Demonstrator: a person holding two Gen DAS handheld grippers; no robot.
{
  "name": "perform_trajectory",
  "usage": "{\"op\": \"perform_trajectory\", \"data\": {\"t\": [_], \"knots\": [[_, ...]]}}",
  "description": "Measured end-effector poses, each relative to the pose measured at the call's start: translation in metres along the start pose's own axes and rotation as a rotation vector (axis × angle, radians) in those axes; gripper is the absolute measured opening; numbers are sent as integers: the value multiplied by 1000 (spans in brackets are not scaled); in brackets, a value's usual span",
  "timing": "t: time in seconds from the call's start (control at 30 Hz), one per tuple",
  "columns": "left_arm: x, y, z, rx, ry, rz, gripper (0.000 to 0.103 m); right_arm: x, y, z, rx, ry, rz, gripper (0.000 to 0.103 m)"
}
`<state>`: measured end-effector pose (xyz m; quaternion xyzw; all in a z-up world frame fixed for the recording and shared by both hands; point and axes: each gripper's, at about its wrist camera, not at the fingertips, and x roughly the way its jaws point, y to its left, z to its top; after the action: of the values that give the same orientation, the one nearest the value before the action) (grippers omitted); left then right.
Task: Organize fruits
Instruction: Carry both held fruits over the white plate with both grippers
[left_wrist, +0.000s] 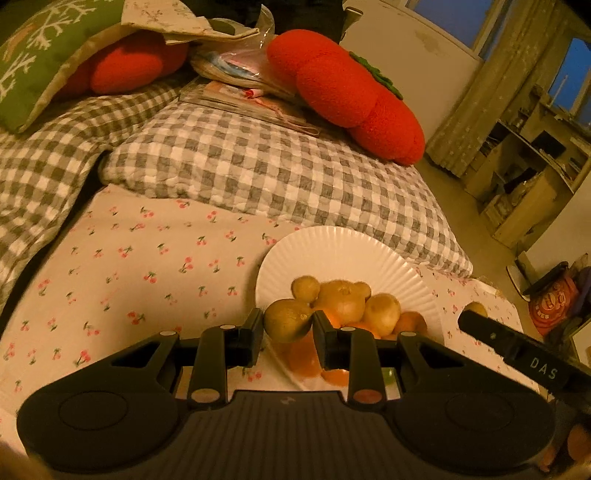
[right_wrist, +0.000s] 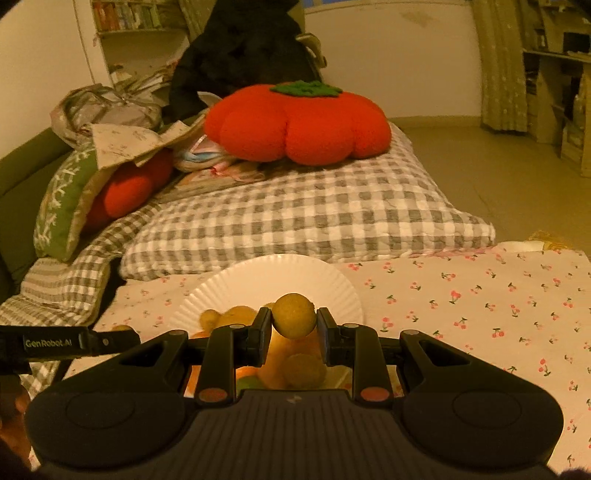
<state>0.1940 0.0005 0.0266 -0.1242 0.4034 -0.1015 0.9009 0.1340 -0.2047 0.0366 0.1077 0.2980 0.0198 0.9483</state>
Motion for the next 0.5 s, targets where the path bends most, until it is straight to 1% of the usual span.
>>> {"op": "perform_trajectory", "data": {"t": [0.23, 0.33, 0.5], "knots": [[23, -9, 9, 23, -14, -8, 15, 23, -18, 3, 40, 38, -18, 23], [34, -10, 12, 33, -14, -11, 15, 30, -24, 3, 68, 51, -10, 24], [48, -7, 15, 28, -14, -7, 15, 38, -25, 1, 65, 60, 1, 24]]}}
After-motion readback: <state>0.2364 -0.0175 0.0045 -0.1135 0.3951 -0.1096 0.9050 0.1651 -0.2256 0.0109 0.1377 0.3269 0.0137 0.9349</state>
